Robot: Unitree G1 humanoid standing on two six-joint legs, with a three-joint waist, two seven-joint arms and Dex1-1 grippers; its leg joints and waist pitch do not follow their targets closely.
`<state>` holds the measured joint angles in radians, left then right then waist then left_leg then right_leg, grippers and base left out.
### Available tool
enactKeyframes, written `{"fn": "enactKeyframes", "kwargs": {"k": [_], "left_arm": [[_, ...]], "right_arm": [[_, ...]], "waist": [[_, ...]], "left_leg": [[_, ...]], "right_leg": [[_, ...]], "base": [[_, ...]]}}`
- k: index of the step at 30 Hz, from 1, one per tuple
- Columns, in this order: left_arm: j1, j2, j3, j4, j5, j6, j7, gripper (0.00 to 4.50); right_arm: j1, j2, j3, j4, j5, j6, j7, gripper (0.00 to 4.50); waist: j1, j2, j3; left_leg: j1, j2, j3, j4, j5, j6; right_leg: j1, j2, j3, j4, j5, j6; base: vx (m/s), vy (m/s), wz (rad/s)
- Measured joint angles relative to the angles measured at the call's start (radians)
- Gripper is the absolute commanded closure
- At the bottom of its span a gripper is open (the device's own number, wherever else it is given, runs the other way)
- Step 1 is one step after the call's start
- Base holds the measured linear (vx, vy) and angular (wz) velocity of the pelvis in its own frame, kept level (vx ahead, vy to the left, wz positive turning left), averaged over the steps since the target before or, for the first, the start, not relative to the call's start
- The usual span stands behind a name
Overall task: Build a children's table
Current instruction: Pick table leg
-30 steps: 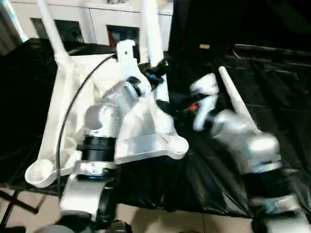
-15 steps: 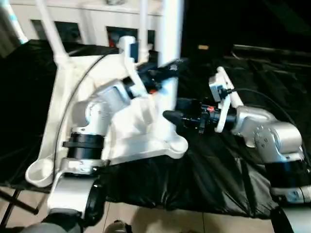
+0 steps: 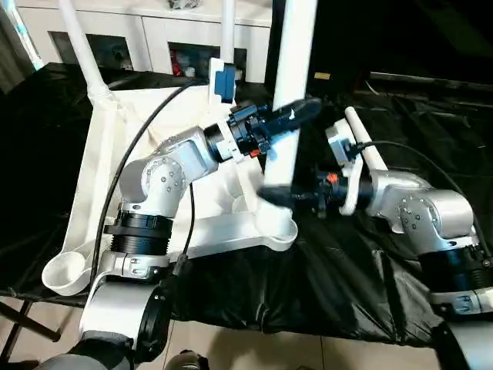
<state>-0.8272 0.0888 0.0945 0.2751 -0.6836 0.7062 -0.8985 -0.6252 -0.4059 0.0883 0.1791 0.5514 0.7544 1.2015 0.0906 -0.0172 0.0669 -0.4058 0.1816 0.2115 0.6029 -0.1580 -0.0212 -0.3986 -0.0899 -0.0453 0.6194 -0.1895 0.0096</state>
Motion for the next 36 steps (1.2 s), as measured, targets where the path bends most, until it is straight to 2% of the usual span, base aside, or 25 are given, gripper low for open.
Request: {"fn": "enactKeyframes", "kwargs": {"k": [1,2,4,6,12,15,17,20,22,24,26,29,30,34,36], "left_arm": [[0.0,0.0,0.001,-0.002,-0.008,0.007,-0.004,2.64],[0.001,-0.001,0.001,-0.008,-0.013,0.014,-0.006,2.64],[0.001,-0.003,0.005,-0.017,-0.031,0.027,-0.013,2.64],[0.002,-0.004,0.008,-0.018,-0.042,0.037,-0.014,2.64],[0.006,-0.01,0.008,-0.018,-0.068,0.064,-0.015,2.64],[0.006,-0.017,0.008,-0.018,-0.07,0.07,-0.016,2.64],[0.006,-0.018,0.008,-0.018,-0.071,0.076,-0.016,2.64],[0.01,-0.019,0.006,-0.018,-0.07,0.077,-0.015,2.64],[0.012,-0.019,0.007,-0.02,-0.07,0.077,-0.015,2.64],[0.013,-0.018,0.003,-0.023,-0.069,0.073,-0.015,2.64],[0.013,-0.019,0.003,-0.025,-0.069,0.072,-0.01,2.08],[0.011,-0.043,0.029,-0.021,-0.078,0.067,0.034,1.94],[0.01,-0.056,0.047,-0.02,-0.083,0.049,0.049,1.75],[-0.006,-0.083,0.097,-0.013,-0.091,-0.011,0.101,1.64],[-0.015,-0.1,0.148,-0.009,-0.121,-0.044,0.134,1.64]], "right_arm": [[0.0,0.0,0.0,0.0,0.001,0.0,0.006,0.66],[0.0,0.0,0.0,0.0,0.001,0.001,0.01,0.94],[0.0,0.001,0.0,0.0,0.002,0.002,0.022,0.94],[0.0,0.001,0.001,0.0,0.006,0.003,0.033,1.25],[0.0,0.001,0.019,0.001,0.026,0.004,0.063,1.54],[0.0,0.001,0.023,0.001,0.03,0.004,0.079,1.76],[0.0,0.001,0.025,0.002,0.031,0.005,0.085,2.06],[0.0,0.001,0.029,0.001,0.031,0.006,0.095,2.13],[0.0,0.001,0.031,0.002,0.031,0.008,0.095,2.44],[0.0,0.001,0.031,0.002,0.033,0.009,0.094,2.49],[0.001,0.0,0.031,0.002,0.035,0.009,0.092,2.56],[0.01,0.003,0.021,0.0,0.039,0.004,0.068,2.58],[0.017,0.01,0.019,-0.003,0.039,0.0,0.058,2.59],[0.04,0.035,0.018,-0.011,0.039,-0.005,0.028,2.59],[0.045,0.051,0.004,-0.02,0.038,-0.016,-0.009,2.59]], "waist": [[0.0,0.0,0.0],[0.0,0.0,0.0],[0.0,0.0,0.0],[0.0,0.0,0.0],[0.0,0.0,0.0],[0.0,0.0,0.0],[0.0,0.0,0.0],[0.0,0.0,0.0],[0.0,0.0,0.0],[0.0,0.0,0.0],[0.0,0.0,0.0],[0.002,0.0,0.0],[0.001,0.0,0.0],[-0.001,0.0,0.0],[-0.001,-0.001,0.0]], "left_leg": [[0.0,0.0,0.0,0.0,0.0,0.0],[0.0,0.0,0.0,0.0,0.0,0.0],[0.0,0.0,0.0,0.0,0.0,0.0],[0.0,0.0,0.0,0.0,0.0,0.0],[0.001,0.0,0.0,0.001,0.0,0.0],[0.001,0.0,0.0,0.002,0.0,0.0],[0.001,0.0,0.0,0.003,0.0,0.0],[0.001,0.0,0.0,0.003,0.0,0.0],[0.001,0.0,0.0,0.003,0.0,0.0],[0.001,0.0,0.0,0.003,0.0,0.0],[0.001,0.0,0.0,0.003,0.0,0.0],[0.001,0.0,0.0,0.004,0.0,0.0],[0.001,0.0,0.0,0.004,0.0,0.0],[0.001,0.0,0.0,0.004,0.0,0.0],[0.001,0.0,0.0,0.004,0.0,0.0]], "right_leg": [[0.0,0.0,0.0,0.0,0.0,0.0],[0.0,0.0,0.0,0.0,0.0,0.0],[0.0,0.0,0.0,0.001,0.0,0.0],[0.0,0.0,0.0,0.002,0.0,0.0],[0.0,0.0,0.0,0.004,0.0,0.0],[0.0,0.0,0.0,0.005,0.0,0.0],[0.0,-0.001,0.0,0.005,0.0,0.0],[0.0,-0.001,0.0,0.006,0.0,0.0],[0.0,-0.001,0.0,0.006,0.0,0.0],[0.0,-0.001,0.0,0.006,0.0,0.0],[0.0,-0.001,0.0,0.006,0.0,0.0],[0.0,-0.001,0.0,0.006,0.0,0.0],[0.0,-0.001,0.0,0.006,0.0,0.0],[0.0,-0.001,0.0,0.006,0.0,0.0],[0.0,-0.001,0.0,0.006,0.0,0.0]], "base": [[0.0,0.0,0.0],[0.0,0.0,0.0],[0.0,0.0,0.0],[0.0,0.0,0.0],[0.0,0.0,0.0],[0.0,0.0,0.0],[0.0,0.0,0.0],[0.0,0.0,0.0],[0.0,0.0,0.0],[0.0,0.0,0.0],[0.0,0.0,0.0],[0.0,0.0,0.0],[0.0,0.0,0.0],[0.0,0.0,0.0],[0.0,0.0,0.0]]}}
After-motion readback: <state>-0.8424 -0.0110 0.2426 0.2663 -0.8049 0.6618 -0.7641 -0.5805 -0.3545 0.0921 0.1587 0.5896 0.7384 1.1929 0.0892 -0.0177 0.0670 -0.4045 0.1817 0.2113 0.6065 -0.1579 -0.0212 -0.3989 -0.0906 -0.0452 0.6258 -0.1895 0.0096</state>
